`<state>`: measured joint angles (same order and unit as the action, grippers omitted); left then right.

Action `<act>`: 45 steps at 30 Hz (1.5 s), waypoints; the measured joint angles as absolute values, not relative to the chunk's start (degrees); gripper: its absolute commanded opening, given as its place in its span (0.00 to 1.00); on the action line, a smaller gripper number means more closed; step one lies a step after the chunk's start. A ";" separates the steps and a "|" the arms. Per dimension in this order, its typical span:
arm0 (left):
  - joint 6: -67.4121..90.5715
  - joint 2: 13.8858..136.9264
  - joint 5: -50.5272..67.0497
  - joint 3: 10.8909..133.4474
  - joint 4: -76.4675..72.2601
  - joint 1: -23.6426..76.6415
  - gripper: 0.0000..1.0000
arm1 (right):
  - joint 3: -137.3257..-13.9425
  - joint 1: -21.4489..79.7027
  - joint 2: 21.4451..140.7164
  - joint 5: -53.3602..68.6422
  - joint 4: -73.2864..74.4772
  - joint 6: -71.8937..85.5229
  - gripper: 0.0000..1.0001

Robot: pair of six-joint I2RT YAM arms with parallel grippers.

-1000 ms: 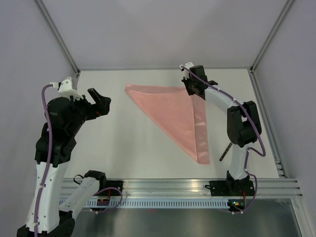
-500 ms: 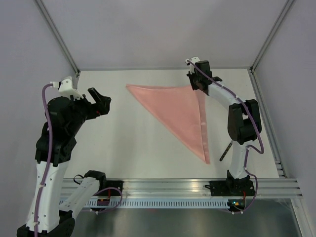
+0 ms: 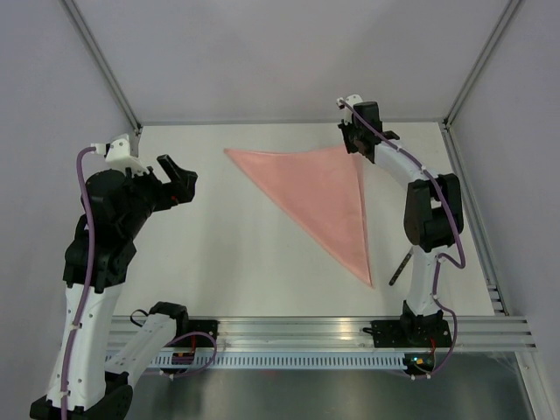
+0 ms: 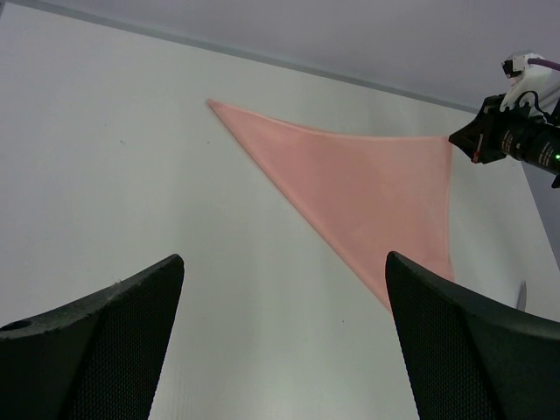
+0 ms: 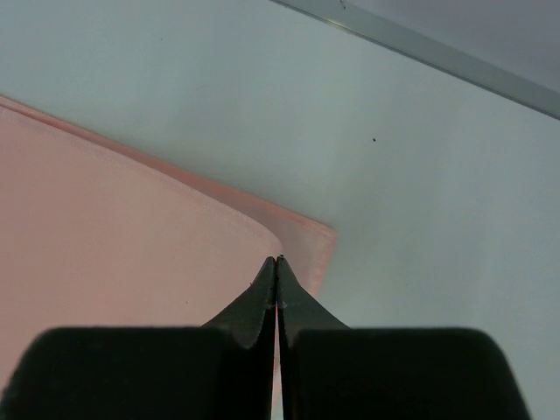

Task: Fold the napkin, place the utensils inside, and roll it up
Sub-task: Fold the napkin

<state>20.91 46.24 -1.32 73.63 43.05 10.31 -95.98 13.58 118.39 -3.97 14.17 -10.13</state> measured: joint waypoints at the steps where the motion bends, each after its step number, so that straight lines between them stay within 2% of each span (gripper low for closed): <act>1: 20.91 46.24 -1.32 73.63 43.03 10.31 1.00 | -96.25 13.47 118.54 -3.97 14.17 -10.13 0.01; 45: 20.91 47.70 0.21 72.75 41.76 10.31 1.00 | -97.97 10.13 121.95 -3.95 14.13 -9.85 0.00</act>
